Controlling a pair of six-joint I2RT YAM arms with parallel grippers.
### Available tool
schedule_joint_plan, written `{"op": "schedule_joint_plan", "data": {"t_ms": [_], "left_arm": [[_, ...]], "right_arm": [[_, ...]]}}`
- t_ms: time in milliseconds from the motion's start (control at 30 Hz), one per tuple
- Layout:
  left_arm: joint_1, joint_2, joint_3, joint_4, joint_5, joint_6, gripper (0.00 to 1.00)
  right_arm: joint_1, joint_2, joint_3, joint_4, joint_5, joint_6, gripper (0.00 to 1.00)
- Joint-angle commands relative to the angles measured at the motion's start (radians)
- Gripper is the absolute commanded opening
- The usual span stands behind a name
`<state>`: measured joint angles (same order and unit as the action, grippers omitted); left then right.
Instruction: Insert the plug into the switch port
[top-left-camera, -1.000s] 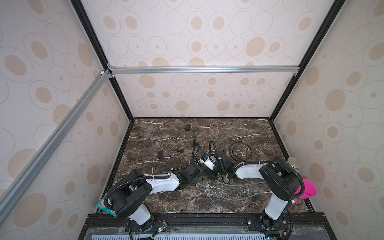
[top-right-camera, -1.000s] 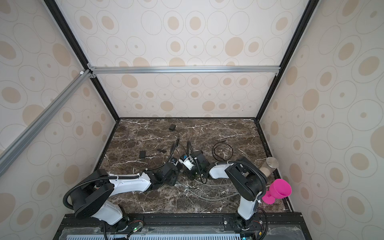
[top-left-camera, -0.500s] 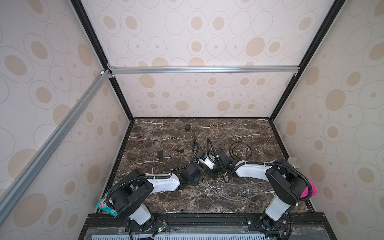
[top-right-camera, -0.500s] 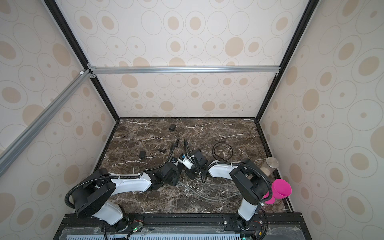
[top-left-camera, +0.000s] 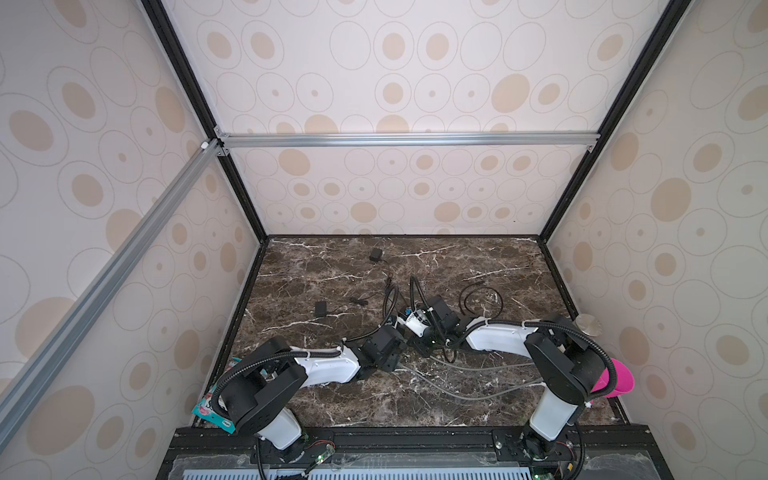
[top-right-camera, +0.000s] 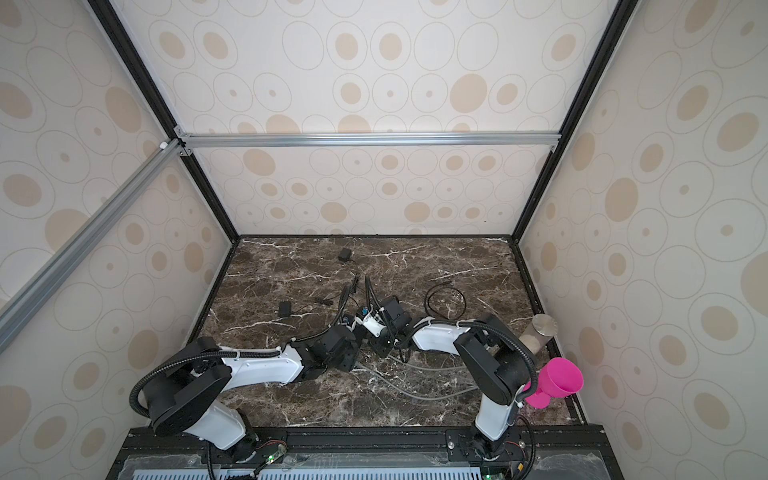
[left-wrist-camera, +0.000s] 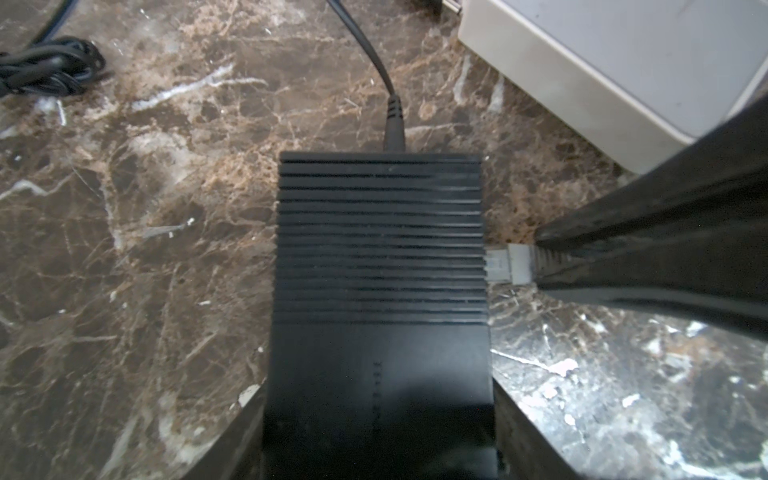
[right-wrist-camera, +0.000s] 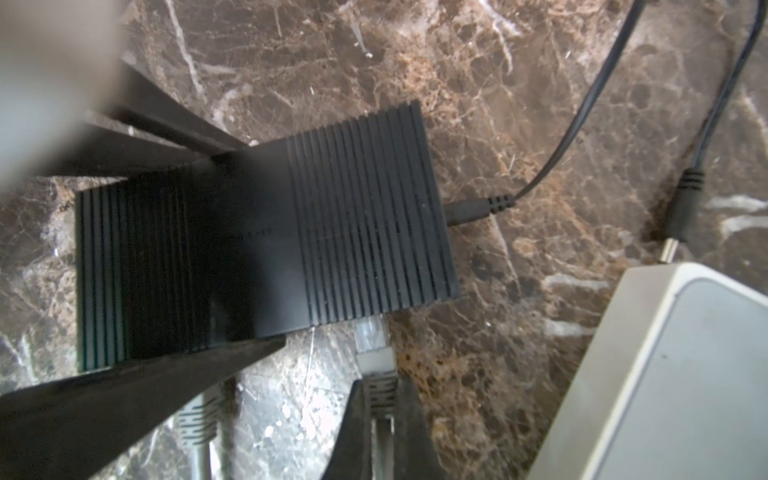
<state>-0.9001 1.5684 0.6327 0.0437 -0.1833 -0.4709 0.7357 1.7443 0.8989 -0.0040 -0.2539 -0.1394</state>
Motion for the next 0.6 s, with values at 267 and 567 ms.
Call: {"op": "schedule_joint_plan", "data": {"t_ms": [267, 567], "left_arm": [[-0.114, 0.053, -0.051, -0.071, 0.338, 0.126, 0.46], [-0.016, 0.013, -0.051, -0.114, 0.247, 0.101, 0.45]], "right_arm": [[0.044, -0.048, -0.027, 0.464, -0.066, 0.029, 0.23], [0.043, -0.29, -0.197, 0.284, 0.072, -0.003, 0.29]]}}
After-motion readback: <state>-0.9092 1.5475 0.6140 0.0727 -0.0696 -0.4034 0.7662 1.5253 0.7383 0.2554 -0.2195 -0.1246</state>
